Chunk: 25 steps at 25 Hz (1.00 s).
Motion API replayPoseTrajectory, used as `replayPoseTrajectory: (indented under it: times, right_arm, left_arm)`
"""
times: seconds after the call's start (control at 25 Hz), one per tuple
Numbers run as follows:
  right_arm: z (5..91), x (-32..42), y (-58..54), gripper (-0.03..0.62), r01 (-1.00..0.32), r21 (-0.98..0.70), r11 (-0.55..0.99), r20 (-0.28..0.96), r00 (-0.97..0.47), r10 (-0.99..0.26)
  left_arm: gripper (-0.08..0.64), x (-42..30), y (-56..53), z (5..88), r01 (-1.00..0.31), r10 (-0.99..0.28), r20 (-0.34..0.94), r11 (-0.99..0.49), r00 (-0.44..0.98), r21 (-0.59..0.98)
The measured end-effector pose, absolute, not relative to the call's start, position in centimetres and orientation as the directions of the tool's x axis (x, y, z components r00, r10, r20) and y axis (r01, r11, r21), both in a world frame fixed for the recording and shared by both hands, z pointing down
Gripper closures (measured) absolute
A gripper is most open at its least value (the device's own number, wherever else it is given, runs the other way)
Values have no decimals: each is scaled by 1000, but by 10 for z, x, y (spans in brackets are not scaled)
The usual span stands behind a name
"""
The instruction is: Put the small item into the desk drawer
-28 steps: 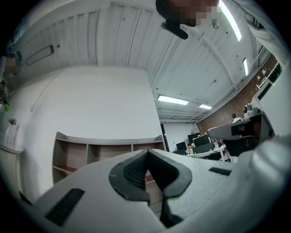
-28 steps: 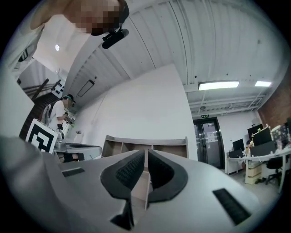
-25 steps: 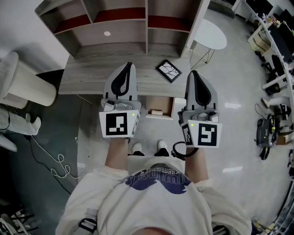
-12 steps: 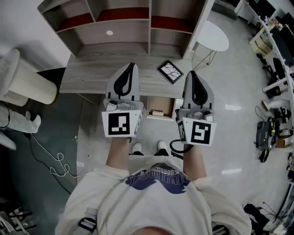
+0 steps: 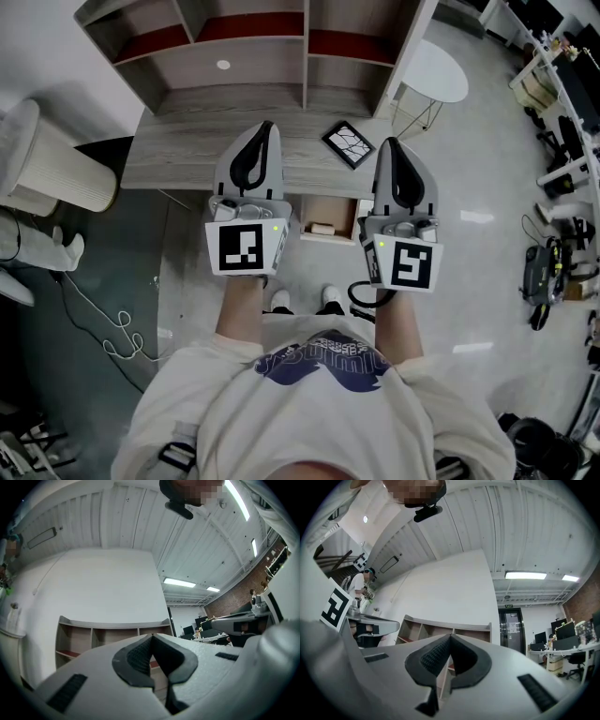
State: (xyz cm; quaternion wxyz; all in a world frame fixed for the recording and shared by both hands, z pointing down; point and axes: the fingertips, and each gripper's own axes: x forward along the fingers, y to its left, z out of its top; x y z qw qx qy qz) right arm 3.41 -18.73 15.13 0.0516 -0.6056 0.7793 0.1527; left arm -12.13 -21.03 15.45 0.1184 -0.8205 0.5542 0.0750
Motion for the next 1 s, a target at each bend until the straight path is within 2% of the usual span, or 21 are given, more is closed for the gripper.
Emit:
replayPoseTrajectory:
  times: [1.0]
  right_arm:
    - [148,19,-182,595,-946,196,259,-278,-306,-910]
  left_arm:
    - [552,-126,-209,155,-932,-896,-258,-348,362,-99]
